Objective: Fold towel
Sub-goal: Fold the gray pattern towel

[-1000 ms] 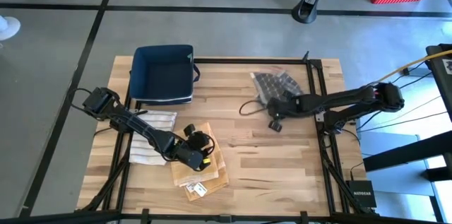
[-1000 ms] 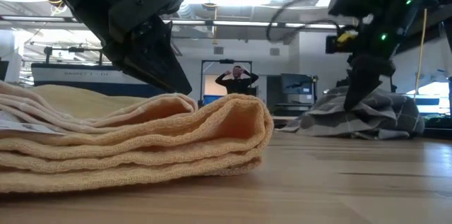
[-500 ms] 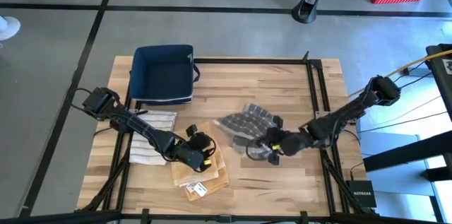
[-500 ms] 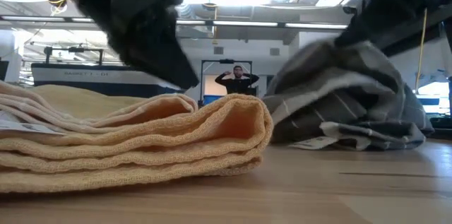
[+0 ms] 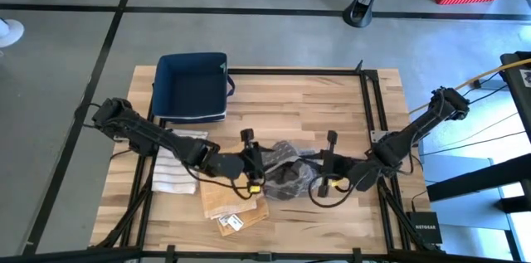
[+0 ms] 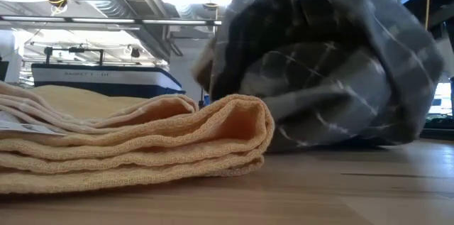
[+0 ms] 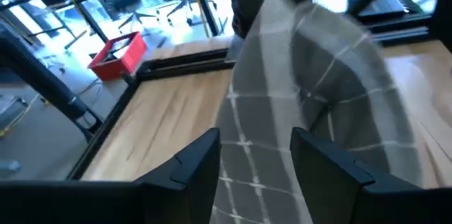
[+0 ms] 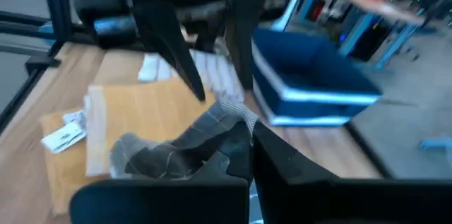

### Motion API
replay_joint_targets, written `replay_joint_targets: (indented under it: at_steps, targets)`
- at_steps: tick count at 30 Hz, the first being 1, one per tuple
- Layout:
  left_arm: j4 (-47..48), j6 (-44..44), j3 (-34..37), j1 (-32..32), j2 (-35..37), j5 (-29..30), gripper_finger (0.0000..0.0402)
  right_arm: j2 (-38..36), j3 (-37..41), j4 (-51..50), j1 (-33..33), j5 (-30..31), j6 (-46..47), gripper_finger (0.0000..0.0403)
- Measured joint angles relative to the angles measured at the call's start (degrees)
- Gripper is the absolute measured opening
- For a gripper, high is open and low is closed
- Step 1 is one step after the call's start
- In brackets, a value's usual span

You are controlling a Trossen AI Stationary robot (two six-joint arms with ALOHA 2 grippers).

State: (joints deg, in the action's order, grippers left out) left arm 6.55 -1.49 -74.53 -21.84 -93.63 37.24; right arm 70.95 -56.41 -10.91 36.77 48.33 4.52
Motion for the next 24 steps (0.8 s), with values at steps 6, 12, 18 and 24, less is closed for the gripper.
replay_joint_targets:
  at_steps: [6,12,18,24]
  targets:
    - [0.00,5.36,0.07,1.26,-0.11,-5.34,0.0164,0.05,-2.58,-0.04,-0.04,0.14,-0.35,0.0005]
    - [0.40,10.35,0.07,0.53,-0.11,-10.41,0.0164,1.42,-1.54,-0.24,-0.11,0.47,1.48,0.0008]
    - [-0.29,11.32,-0.33,-1.65,-0.74,-9.18,0.0164,2.07,-1.54,0.60,-0.15,1.54,1.50,0.0009]
    - [0.34,13.96,-0.14,1.49,-5.40,-1.46,0.0164,2.07,-1.76,1.03,-0.15,2.08,1.57,0.0009]
